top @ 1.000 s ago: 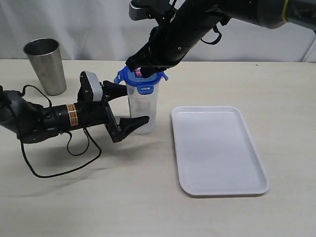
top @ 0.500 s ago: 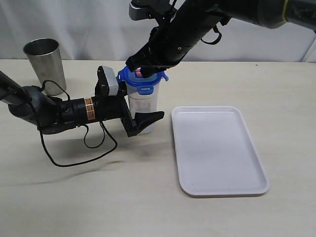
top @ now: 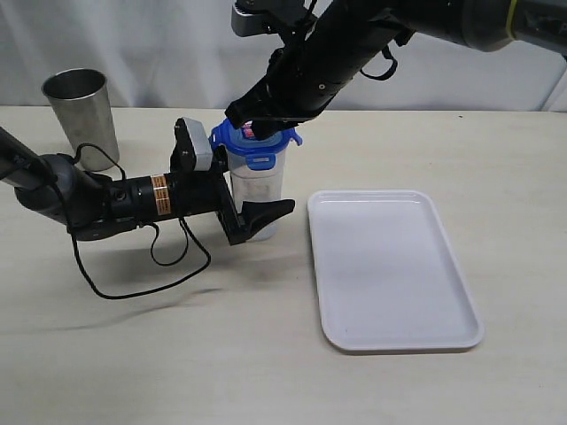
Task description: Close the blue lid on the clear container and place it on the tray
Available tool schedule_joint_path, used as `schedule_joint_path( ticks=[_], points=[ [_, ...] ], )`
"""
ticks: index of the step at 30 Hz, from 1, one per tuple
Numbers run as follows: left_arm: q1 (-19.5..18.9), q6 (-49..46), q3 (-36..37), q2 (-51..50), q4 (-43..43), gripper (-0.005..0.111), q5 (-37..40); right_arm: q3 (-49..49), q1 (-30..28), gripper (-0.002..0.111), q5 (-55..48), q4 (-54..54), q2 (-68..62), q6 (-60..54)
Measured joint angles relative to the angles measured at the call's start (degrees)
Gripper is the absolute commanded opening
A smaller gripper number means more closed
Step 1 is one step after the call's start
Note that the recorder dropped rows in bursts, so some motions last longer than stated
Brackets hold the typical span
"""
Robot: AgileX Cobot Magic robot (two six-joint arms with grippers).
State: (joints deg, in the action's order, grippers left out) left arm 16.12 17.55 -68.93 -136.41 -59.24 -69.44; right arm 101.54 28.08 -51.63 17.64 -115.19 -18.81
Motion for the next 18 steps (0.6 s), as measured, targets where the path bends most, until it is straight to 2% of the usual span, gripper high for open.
schedule_joint_path(
  ticks=[9, 18],
  points=[
    [-0.1, 0.2, 0.0, 0.0, 1.0, 0.093, 1.1, 0.0, 0.0, 0.004, -0.1, 0.0, 0.0, 0.0],
    [-0.7, 0.2, 0.0, 0.0, 0.7, 0.093, 7.3, 0.1, 0.0, 0.004, -0.7, 0.0, 0.0, 0.0]
  ],
)
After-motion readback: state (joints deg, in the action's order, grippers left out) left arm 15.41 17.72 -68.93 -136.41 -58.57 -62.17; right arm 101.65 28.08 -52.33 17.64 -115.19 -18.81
